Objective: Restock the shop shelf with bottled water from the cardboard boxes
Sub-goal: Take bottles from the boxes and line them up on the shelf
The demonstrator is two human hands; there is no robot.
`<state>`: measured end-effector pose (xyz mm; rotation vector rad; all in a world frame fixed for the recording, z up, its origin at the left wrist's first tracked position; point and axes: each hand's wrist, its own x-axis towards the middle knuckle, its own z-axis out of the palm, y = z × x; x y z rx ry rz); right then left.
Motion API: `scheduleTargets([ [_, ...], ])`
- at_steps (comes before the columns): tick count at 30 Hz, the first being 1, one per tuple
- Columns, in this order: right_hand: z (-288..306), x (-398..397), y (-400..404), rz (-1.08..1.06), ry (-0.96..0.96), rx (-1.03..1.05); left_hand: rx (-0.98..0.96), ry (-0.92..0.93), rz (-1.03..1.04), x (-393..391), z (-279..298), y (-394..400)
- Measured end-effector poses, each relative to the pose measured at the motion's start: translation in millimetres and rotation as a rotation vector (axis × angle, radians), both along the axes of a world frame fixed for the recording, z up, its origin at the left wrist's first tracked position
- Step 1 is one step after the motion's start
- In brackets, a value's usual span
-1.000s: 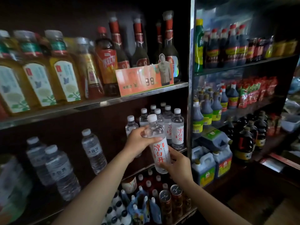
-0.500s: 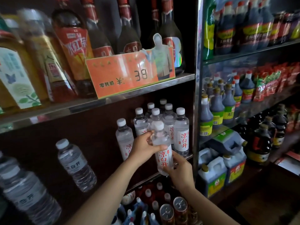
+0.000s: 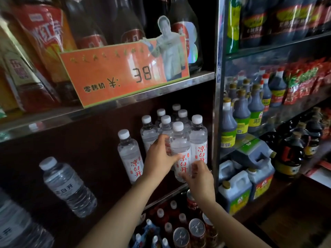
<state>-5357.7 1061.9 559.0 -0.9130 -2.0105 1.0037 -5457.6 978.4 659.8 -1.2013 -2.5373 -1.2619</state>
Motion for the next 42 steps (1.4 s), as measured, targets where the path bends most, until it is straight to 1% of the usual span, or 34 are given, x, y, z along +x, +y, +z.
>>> scheduleTargets([
  [10,0.1,2.6,8.0,0.057,-0.032,0.081,-0.008,-0.053,0.104,-1.6,-10.0,12.5],
  [13,3.4,4.9,5.0,0.064,-0.038,0.073,-0.009,-0.109,0.101,5.2,-15.1,6.1],
  [17,10.8,12.0,-2.2,0.065,-0.084,0.053,-0.117,-0.185,0.078,18.6,-23.6,-17.7],
  [20,21.2,19.5,-13.7,0.081,-0.146,0.041,-0.137,-0.185,0.107,24.2,-25.1,-42.6],
  [23,28.3,23.6,-34.2,0.123,-0.179,0.083,-0.174,-0.176,0.132,30.0,-20.1,-77.3],
  [26,36.2,25.2,-65.5,0.208,-0.181,0.109,-0.236,-0.122,0.175,38.8,-11.8,-128.4],
  [31,43.8,20.4,-133.2,0.439,-0.232,0.205,-0.394,-0.06,0.312,57.5,-11.1,-236.5],
  [33,47.3,20.4,-167.9,0.56,-0.254,0.229,-0.431,-0.104,0.378,70.2,-12.8,-285.4],
  [37,56.2,34.7,-254.2,0.82,-0.345,0.316,-0.395,-0.249,0.554,118.7,-13.5,-392.6],
  [40,59.4,61.8,-326.6,1.003,-0.405,0.345,-0.426,-0.299,0.698,177.6,-11.9,-473.7],
  [42,60.5,84.8,-376.6,1.115,-0.434,0.369,-0.469,-0.3,0.788,222.4,-13.3,-526.7],
])
